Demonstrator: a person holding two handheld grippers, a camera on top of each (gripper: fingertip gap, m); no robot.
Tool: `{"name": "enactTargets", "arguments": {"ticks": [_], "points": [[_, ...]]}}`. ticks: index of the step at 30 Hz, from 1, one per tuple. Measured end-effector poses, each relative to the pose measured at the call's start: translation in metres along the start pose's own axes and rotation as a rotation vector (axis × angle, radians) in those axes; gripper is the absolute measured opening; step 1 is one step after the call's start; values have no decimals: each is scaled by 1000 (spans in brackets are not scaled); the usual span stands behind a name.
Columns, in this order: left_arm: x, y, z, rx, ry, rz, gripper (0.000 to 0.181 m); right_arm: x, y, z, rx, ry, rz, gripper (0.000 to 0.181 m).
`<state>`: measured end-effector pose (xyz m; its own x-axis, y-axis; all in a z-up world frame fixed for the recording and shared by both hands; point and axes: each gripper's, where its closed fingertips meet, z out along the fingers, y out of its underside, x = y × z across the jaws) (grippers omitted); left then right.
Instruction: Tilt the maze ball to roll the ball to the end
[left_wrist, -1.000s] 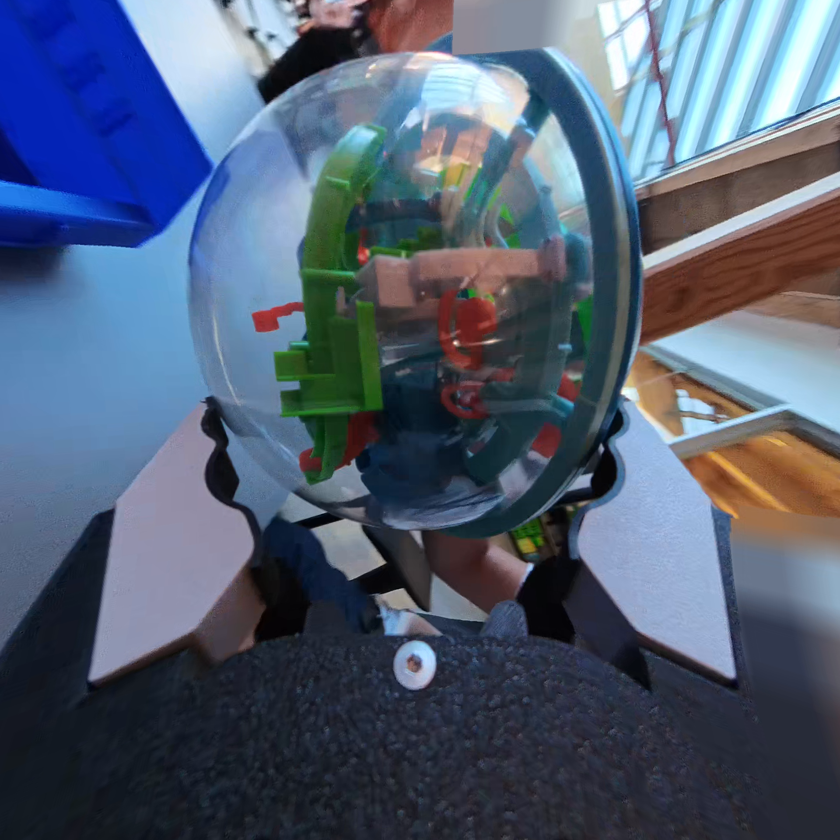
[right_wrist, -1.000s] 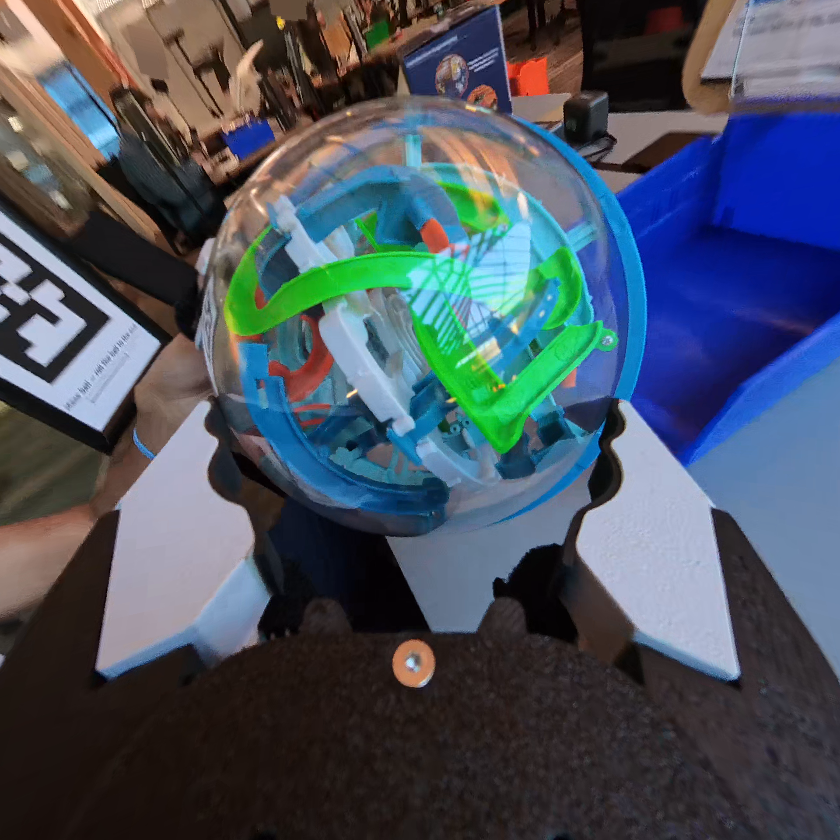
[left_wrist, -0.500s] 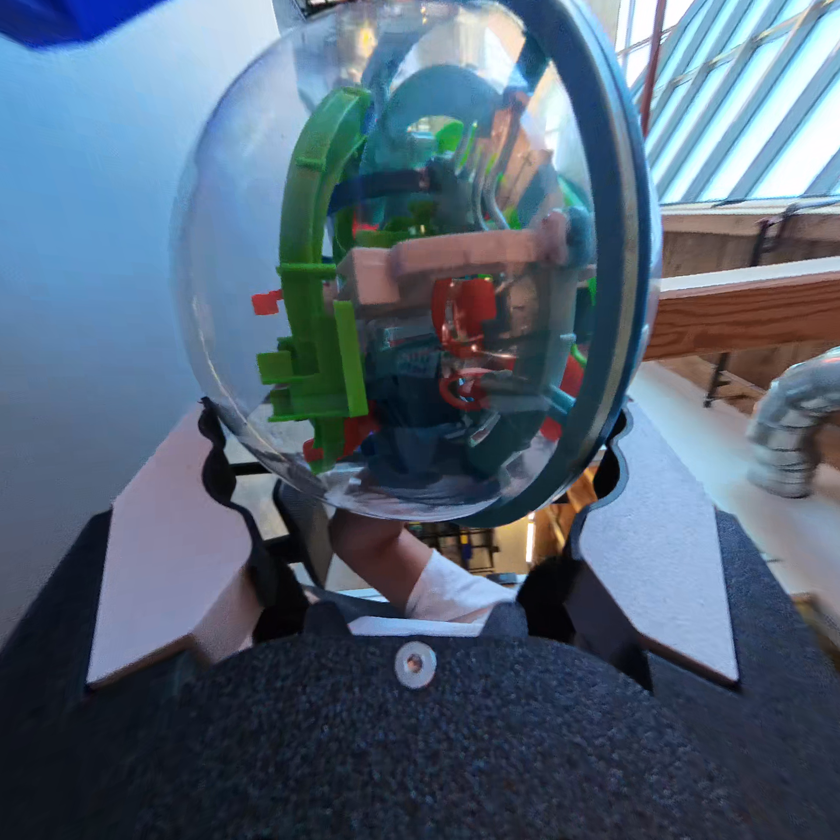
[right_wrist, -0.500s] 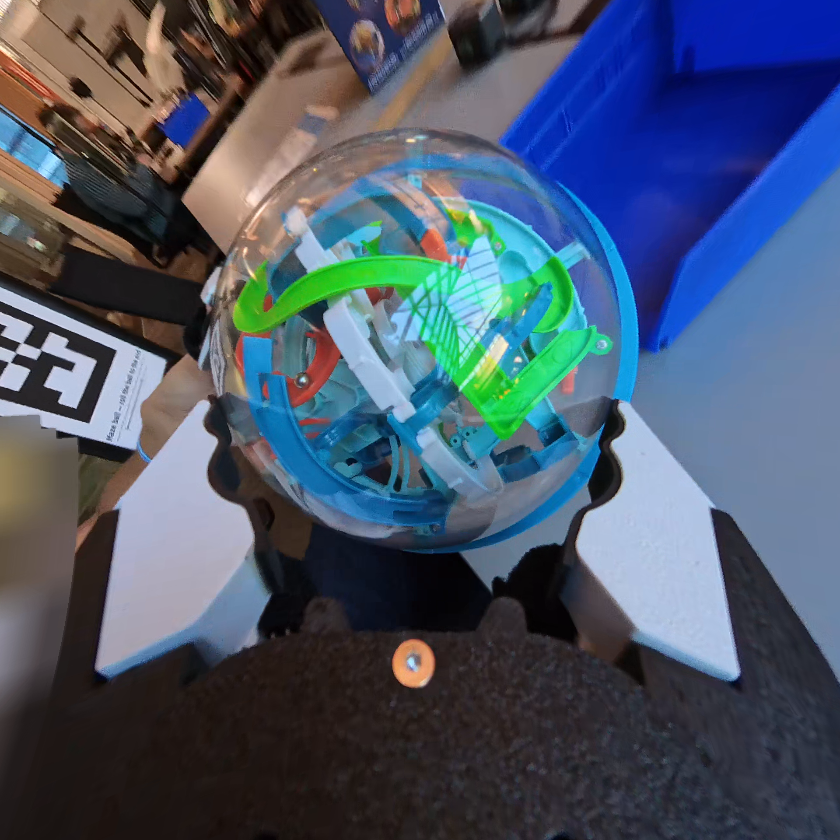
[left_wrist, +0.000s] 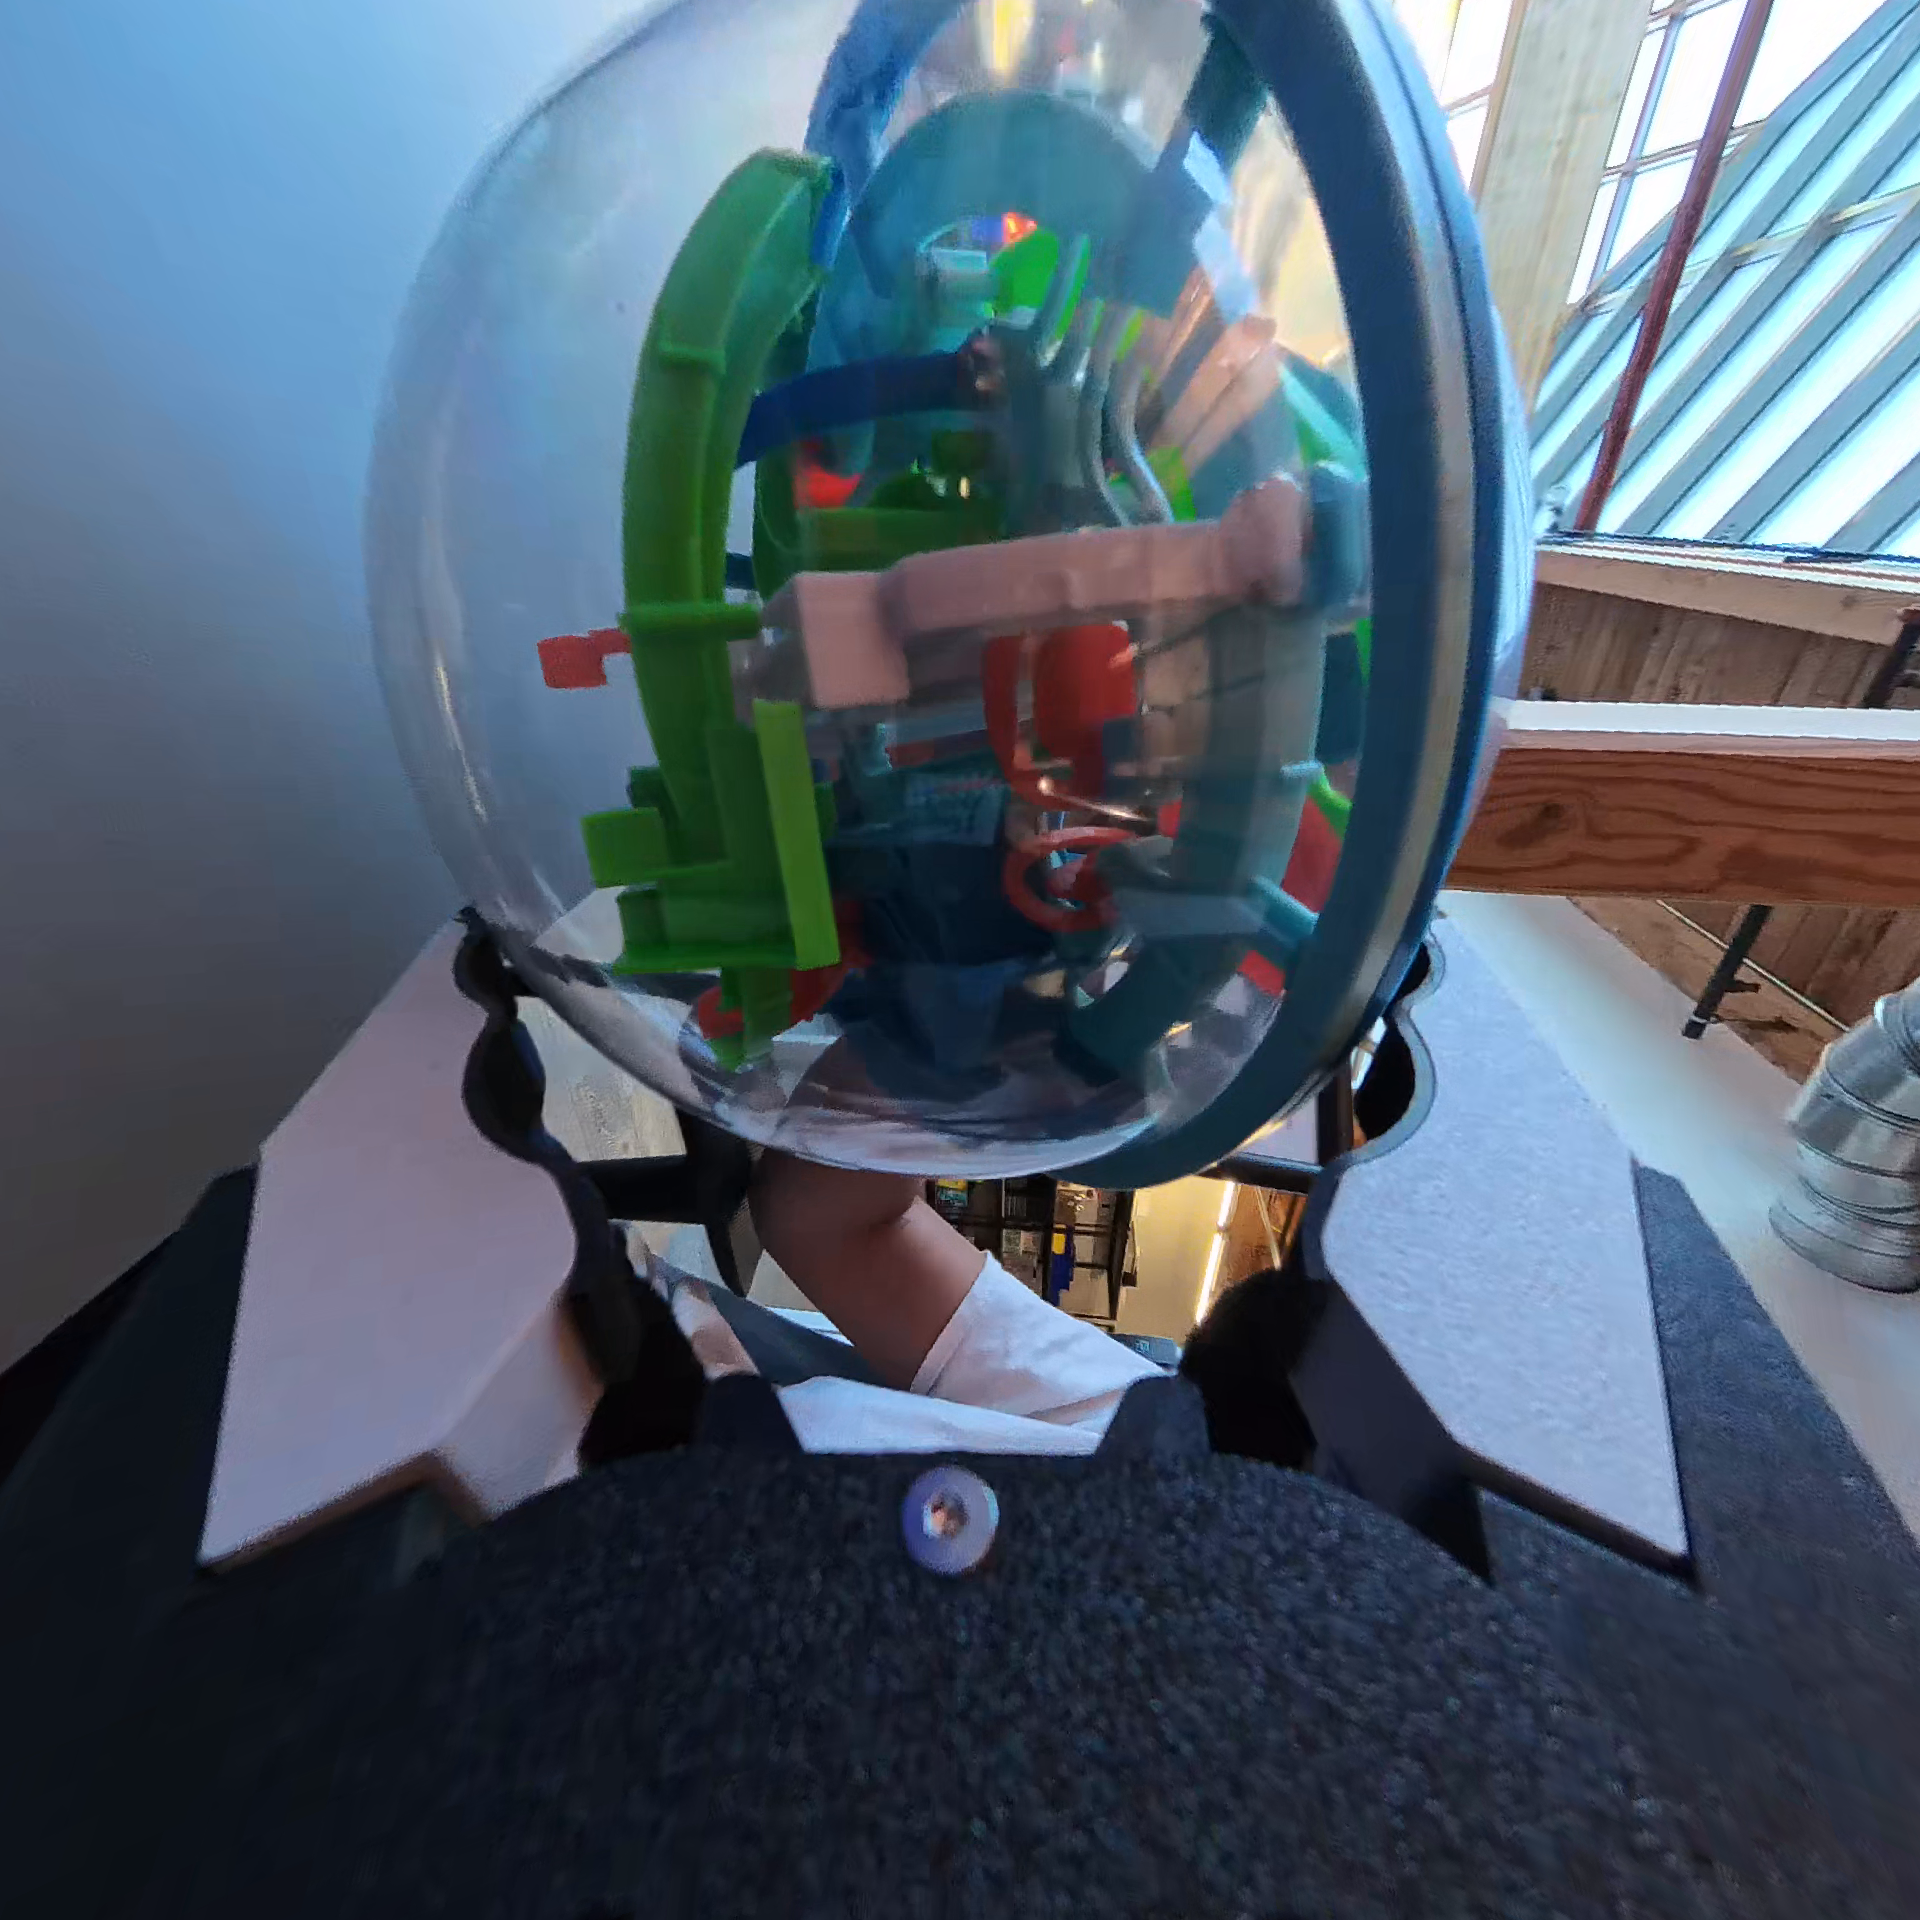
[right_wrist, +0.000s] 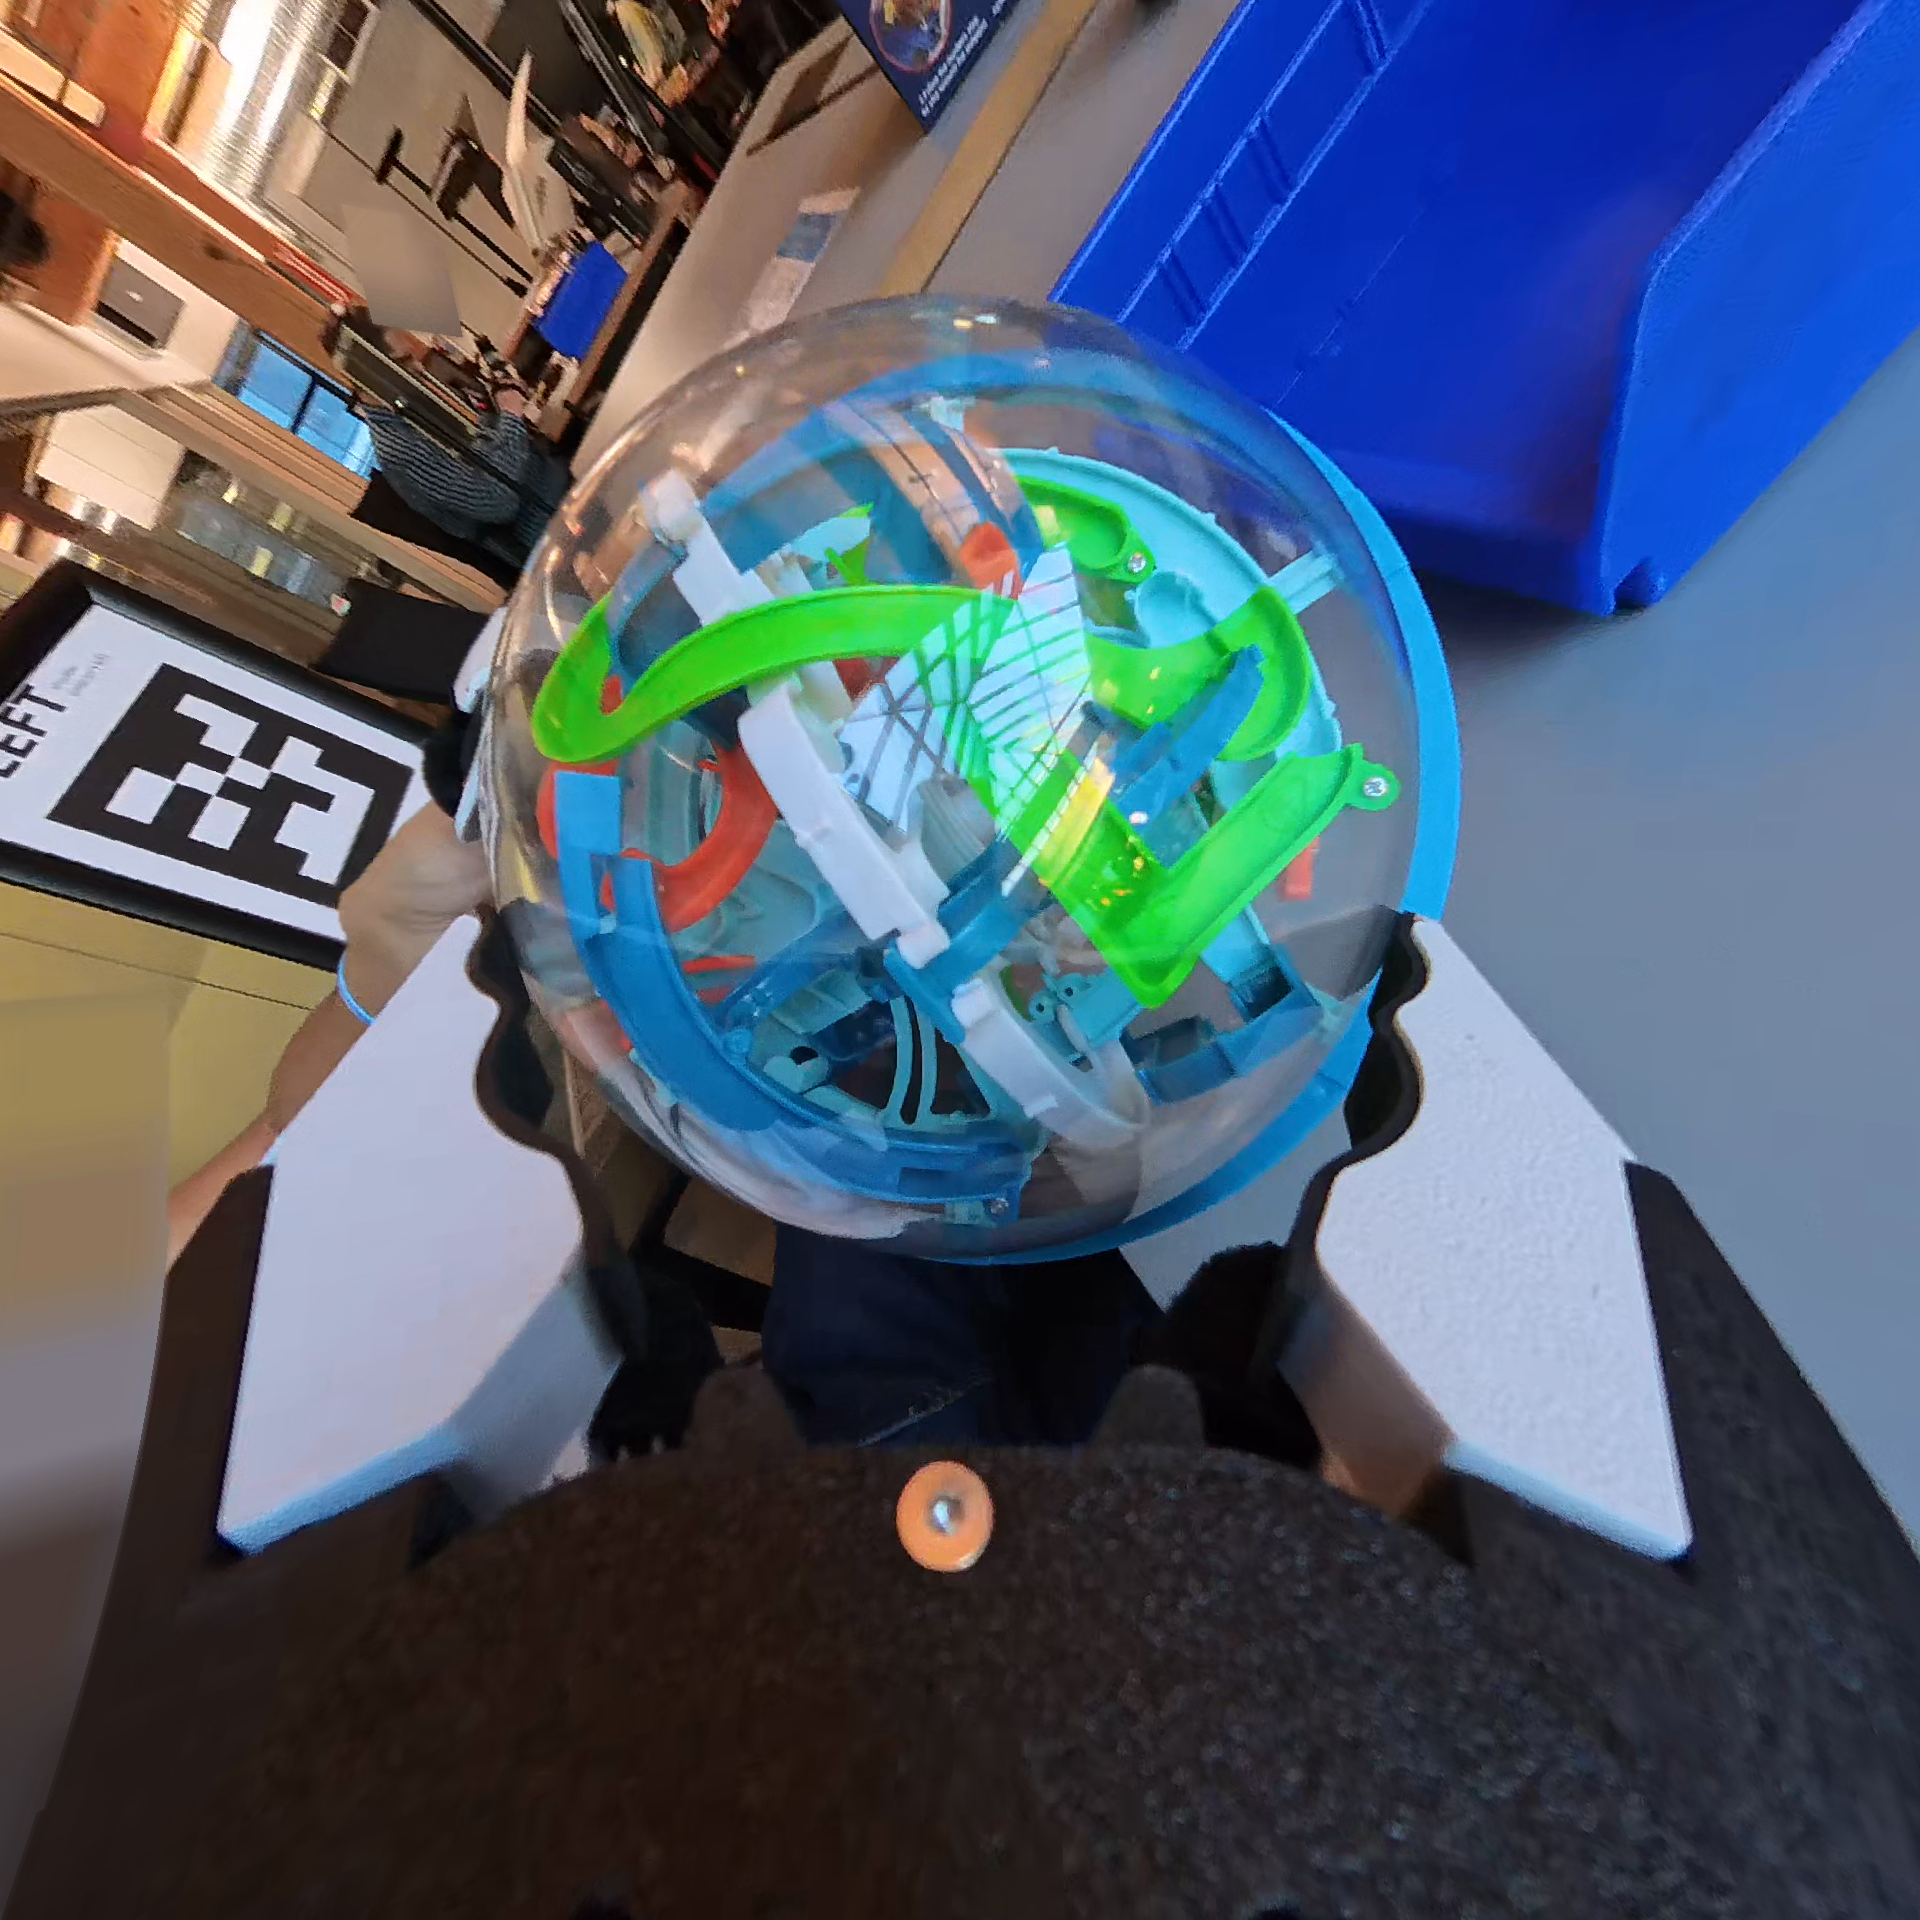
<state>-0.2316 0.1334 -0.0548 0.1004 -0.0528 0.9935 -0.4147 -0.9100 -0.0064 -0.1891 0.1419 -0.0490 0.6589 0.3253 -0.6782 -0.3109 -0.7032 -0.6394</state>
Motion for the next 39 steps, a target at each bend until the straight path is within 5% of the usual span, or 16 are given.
{"name": "enactTargets", "arguments": {"ticks": [7,22,32,39], "points": [[5,0,3,8,5,-5,158,-2,-4,-5,-1,3,5,155],[11,61,39,-127,411,-207,158,-7,6,-34,-103,73,-1,155],[-23,22,37,-108,189,-88,157,30,8,-15,-97,23,-43,155],[-38,19,28,-201,114,-11,156,38,14,-4,-145,11,-68,155]]}}
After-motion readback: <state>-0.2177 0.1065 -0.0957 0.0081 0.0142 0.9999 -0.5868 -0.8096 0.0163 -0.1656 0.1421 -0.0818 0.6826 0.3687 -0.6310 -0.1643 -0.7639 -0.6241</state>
